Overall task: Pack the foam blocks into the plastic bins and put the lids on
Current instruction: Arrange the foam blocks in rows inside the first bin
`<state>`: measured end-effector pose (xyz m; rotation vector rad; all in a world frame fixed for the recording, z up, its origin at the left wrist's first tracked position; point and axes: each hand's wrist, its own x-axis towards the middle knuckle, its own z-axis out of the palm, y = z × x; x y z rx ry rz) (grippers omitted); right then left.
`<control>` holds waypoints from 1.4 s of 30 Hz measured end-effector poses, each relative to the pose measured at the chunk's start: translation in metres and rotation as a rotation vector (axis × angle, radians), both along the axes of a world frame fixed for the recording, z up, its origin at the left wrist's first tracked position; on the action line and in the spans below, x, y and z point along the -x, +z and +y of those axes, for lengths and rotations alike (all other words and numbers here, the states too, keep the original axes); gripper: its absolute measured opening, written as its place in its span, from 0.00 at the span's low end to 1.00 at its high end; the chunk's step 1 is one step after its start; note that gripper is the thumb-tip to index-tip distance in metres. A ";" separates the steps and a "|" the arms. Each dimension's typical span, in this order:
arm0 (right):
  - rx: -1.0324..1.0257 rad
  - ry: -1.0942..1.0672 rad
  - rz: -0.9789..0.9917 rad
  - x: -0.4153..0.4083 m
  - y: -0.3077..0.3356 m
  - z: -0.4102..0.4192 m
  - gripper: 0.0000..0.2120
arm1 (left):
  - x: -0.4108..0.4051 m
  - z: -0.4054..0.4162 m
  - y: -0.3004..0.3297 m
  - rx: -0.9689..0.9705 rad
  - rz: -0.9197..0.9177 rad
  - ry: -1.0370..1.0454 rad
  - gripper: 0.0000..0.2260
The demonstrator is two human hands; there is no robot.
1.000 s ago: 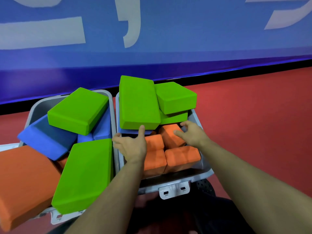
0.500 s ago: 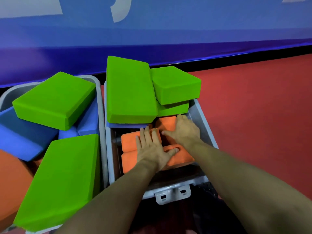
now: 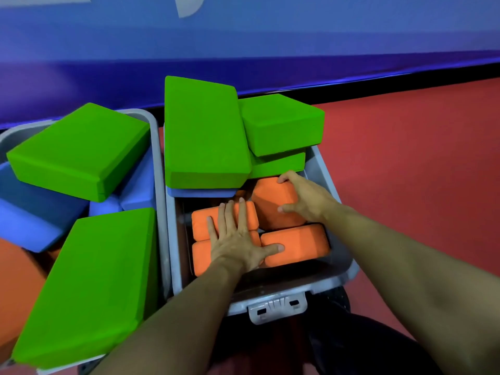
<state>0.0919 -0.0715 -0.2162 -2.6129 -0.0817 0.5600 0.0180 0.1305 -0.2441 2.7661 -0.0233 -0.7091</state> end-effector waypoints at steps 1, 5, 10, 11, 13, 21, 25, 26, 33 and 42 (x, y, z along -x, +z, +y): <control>-0.002 0.036 0.014 0.000 0.003 -0.003 0.35 | 0.000 0.001 0.001 -0.008 0.003 -0.002 0.63; 0.019 0.107 0.021 -0.001 0.004 -0.011 0.39 | 0.002 0.003 0.004 -0.024 0.028 0.011 0.65; 0.059 0.187 -0.035 -0.002 0.008 -0.010 0.37 | 0.007 0.003 0.006 -0.006 0.054 0.092 0.68; 0.062 0.215 -0.052 -0.003 0.009 -0.007 0.37 | 0.007 0.003 0.007 -0.001 0.056 0.099 0.68; 0.073 0.280 -0.073 -0.005 0.012 -0.003 0.37 | 0.007 0.004 0.007 0.009 0.053 0.102 0.68; 0.082 0.365 -0.117 -0.004 0.019 -0.009 0.37 | 0.007 0.008 0.007 0.020 0.037 0.062 0.66; 0.068 0.411 -0.130 0.000 0.023 -0.017 0.36 | 0.005 0.010 0.007 0.019 0.030 0.051 0.65; 0.073 0.426 -0.144 0.002 0.024 -0.018 0.36 | 0.005 0.010 0.007 0.015 0.030 0.047 0.64; 0.165 0.537 -0.219 0.000 0.031 -0.017 0.41 | 0.000 0.012 0.009 -0.007 0.051 0.045 0.63; 0.127 0.487 -0.225 0.002 0.019 -0.011 0.46 | 0.001 0.009 0.011 -0.054 0.033 0.015 0.59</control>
